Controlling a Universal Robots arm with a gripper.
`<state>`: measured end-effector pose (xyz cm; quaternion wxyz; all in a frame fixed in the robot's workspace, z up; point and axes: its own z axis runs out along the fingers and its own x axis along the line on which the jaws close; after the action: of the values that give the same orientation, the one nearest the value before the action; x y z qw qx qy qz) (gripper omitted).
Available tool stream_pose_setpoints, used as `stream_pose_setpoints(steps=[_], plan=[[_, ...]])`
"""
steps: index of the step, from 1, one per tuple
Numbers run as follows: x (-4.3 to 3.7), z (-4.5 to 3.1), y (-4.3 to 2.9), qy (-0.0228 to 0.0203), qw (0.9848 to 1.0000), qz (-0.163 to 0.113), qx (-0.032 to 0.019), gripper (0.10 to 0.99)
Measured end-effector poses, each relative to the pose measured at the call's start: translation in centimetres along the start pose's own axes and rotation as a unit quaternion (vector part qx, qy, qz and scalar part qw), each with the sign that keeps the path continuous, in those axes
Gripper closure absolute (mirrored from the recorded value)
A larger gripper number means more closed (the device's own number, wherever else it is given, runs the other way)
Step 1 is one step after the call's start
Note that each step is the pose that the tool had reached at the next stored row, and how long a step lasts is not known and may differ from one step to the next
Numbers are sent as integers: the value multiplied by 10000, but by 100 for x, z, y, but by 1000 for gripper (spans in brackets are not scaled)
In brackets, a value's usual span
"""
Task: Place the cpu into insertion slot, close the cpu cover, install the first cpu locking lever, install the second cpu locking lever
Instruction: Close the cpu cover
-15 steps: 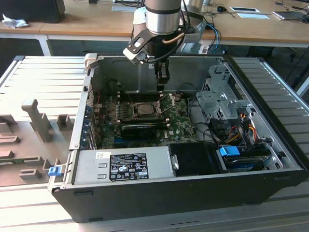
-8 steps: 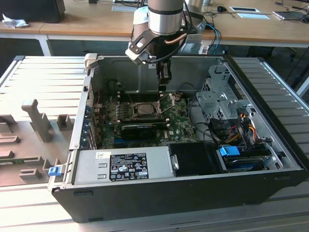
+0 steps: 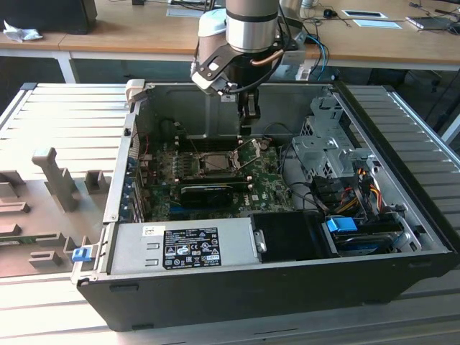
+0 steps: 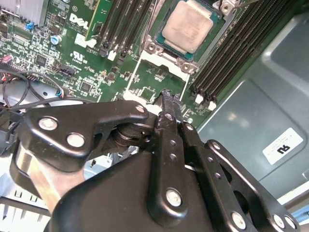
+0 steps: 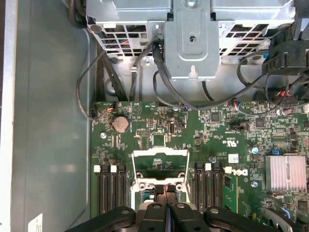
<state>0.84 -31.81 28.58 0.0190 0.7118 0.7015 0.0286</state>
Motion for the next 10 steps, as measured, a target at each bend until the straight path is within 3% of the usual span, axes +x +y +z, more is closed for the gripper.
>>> stream_pose_setpoints(steps=[10], plan=[[1, 7, 76, 0, 10000, 1, 0, 980]])
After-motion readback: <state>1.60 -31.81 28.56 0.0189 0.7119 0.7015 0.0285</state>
